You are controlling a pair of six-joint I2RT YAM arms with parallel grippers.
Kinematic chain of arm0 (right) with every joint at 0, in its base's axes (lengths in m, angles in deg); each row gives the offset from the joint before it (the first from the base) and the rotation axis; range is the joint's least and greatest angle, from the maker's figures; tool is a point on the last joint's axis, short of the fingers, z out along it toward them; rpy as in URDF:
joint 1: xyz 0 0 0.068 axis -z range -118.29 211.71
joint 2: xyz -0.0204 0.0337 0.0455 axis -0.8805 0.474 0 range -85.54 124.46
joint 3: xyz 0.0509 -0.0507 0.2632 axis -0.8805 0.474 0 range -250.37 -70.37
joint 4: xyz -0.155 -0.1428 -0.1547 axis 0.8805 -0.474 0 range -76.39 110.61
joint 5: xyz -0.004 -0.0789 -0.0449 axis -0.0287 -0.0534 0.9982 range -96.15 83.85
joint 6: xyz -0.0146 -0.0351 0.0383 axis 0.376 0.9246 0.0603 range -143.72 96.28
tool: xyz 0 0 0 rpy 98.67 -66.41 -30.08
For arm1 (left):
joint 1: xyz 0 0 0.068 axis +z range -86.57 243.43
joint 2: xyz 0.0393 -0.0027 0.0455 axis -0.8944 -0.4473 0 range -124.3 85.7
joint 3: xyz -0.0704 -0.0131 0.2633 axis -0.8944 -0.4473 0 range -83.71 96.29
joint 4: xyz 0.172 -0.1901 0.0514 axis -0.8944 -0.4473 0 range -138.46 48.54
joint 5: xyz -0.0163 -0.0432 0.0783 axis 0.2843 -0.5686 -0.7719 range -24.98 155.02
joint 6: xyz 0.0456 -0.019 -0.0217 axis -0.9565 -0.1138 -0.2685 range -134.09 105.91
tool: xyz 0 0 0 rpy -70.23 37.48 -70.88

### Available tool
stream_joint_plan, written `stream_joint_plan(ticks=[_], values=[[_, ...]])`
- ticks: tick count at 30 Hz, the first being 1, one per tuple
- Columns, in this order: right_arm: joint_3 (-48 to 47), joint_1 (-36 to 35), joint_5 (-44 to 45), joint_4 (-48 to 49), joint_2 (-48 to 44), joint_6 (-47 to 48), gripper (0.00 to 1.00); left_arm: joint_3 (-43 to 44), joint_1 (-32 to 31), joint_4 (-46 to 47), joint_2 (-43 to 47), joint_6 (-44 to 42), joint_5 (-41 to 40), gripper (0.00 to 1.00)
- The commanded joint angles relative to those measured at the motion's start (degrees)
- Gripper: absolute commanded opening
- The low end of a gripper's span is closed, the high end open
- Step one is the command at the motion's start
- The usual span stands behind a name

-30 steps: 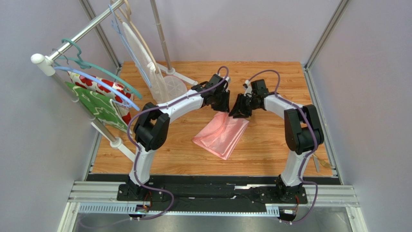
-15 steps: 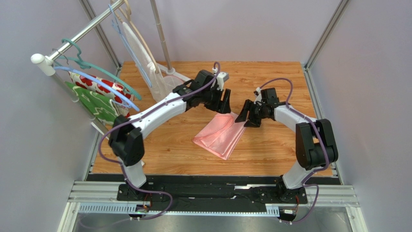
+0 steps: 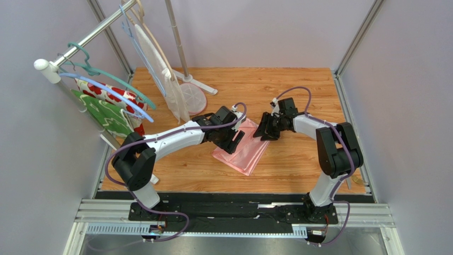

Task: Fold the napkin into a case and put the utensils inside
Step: Fold the upper triangle-folded napkin at the center of the board.

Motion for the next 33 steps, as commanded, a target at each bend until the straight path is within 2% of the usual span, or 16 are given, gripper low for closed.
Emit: stream_joint_plan(ticks=[1, 4, 12, 14, 20, 24, 27, 28, 31, 33], values=[[-2.27, -0.09, 0.57, 4.35, 1.97, 0.97, 0.46, -1.77, -0.41, 3.5, 1.56, -1.66, -2.59, 0.76], [-3.67, -0.17, 0.32, 4.88, 3.99, 0.53, 0.35, -4.41, -0.5, 4.74, 4.02, -1.66, -2.5, 0.77], [-6.22, -0.53, 0.75, 5.58, 6.1, -0.79, 0.34, -5.91, -0.5, -0.35, 5.44, -0.88, -6.81, 0.77], [-6.57, -0.61, 1.1, 5.41, 6.28, -0.97, 0.27, -6.52, -0.5, 0.0, 5.17, -0.26, -5.76, 0.75], [-7.45, -0.53, 2.16, 5.06, 7.24, -2.28, 0.19, -8.36, -0.76, 0.44, 4.91, 1.15, -4.96, 0.75], [-8.42, -0.44, 2.95, 4.88, 8.03, -3.6, 0.1, -7.84, -2.69, 0.61, 3.51, 0.97, -8.03, 0.74], [-8.77, -0.26, 2.42, 4.79, 8.47, -4.31, 0.07, -6.17, -5.14, 0.79, 2.02, 0.45, -10.66, 0.71], [-8.77, -0.18, 2.51, 4.79, 8.48, -4.57, 0.05, -5.73, -5.77, 0.61, 1.49, 0.18, -11.54, 0.66], [-9.03, 0.26, 2.25, 4.53, 8.48, -4.57, 0.04, -3.98, -6.91, -0.44, -0.44, 0.09, -13.13, 0.61], [-9.21, 0.35, 2.16, 4.18, 8.48, -4.4, 0.04, -3.36, -7.27, -0.97, -1.5, 0.09, -13.31, 0.61]])
